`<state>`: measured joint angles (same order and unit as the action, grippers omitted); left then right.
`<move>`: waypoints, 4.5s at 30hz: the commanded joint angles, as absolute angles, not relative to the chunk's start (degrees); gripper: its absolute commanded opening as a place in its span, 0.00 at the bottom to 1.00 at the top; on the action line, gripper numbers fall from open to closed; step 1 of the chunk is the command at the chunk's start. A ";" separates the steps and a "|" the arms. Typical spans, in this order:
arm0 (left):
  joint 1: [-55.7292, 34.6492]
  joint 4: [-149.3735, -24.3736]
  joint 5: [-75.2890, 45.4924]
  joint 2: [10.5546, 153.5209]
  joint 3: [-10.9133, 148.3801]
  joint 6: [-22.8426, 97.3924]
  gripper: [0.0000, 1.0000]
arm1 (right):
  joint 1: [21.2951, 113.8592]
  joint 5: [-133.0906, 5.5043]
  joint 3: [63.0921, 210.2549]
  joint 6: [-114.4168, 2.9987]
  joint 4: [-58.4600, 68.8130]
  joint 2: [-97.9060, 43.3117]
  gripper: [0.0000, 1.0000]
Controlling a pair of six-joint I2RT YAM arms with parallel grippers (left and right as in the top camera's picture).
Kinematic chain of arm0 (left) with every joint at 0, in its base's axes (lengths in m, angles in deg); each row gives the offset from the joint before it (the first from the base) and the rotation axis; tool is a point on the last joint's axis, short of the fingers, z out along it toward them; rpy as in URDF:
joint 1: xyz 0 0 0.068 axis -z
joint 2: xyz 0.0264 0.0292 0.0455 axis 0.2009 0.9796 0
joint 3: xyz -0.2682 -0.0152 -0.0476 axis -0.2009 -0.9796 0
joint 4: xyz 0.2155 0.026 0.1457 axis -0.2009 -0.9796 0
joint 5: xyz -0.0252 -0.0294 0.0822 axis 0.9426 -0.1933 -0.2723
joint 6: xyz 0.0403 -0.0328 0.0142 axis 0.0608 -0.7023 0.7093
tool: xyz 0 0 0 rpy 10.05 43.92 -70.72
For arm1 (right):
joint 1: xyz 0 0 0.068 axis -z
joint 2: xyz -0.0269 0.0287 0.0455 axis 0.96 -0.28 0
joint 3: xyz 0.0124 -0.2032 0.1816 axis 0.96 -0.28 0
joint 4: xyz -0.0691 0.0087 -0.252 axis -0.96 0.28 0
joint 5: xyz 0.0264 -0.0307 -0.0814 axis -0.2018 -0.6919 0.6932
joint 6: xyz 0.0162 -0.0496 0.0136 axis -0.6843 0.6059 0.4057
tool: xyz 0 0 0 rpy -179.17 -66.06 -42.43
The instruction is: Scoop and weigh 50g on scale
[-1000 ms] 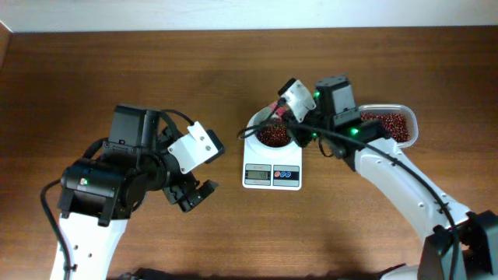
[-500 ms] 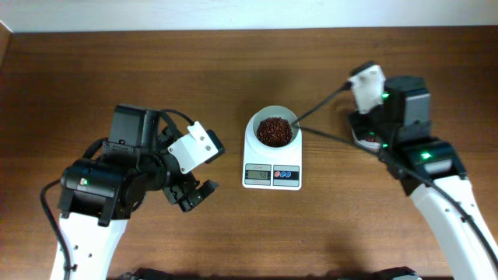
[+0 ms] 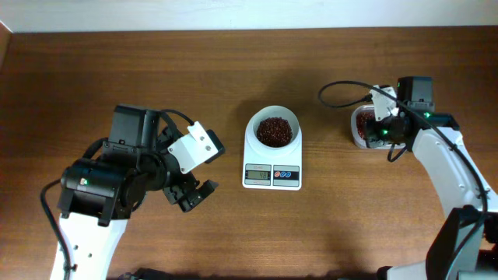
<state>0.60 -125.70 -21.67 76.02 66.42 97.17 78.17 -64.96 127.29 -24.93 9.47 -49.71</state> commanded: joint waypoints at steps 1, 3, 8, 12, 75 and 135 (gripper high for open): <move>0.25 -125.64 -20.87 75.80 66.02 98.27 0.99 | 78.36 -69.51 127.59 -28.15 9.45 -50.13 0.04; 0.25 -125.64 -20.87 75.80 66.02 98.27 0.99 | 79.50 -69.77 127.59 -32.58 9.47 -50.13 0.04; 0.25 -125.64 -20.87 75.80 66.02 98.27 0.99 | 85.25 -77.29 127.59 -33.79 9.52 -50.13 0.04; 0.25 -125.64 -20.87 75.80 66.02 98.27 0.99 | 91.83 -89.33 127.59 -33.76 9.52 -50.13 0.04; 0.25 -125.64 -20.87 75.80 66.02 98.27 0.99 | 68.51 -109.38 127.64 -36.28 -9.39 -50.13 0.04; 0.25 -125.64 -20.87 75.80 66.02 98.27 0.99 | 88.64 -65.99 127.66 -30.01 11.64 -38.63 0.04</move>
